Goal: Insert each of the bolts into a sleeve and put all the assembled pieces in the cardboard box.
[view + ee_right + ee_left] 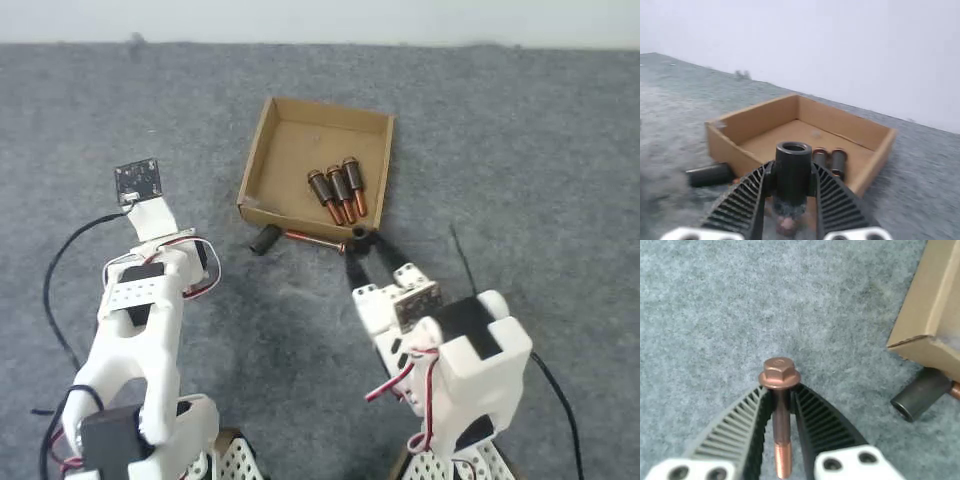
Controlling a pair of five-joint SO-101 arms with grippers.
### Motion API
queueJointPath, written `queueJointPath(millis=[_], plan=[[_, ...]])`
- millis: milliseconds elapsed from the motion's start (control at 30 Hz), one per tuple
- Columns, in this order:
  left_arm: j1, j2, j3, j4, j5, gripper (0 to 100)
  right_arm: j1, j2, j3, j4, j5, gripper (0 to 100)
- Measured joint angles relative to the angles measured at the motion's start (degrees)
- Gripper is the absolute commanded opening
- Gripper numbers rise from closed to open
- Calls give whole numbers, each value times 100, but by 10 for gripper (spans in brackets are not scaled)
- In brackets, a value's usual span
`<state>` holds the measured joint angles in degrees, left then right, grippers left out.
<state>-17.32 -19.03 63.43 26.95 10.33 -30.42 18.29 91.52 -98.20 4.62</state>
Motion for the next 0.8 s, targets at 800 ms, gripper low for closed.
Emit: queueJointPath(millis=[800], plan=[[44,-26,-563,0,712,10,-1073,0,0,624,-18,6]])
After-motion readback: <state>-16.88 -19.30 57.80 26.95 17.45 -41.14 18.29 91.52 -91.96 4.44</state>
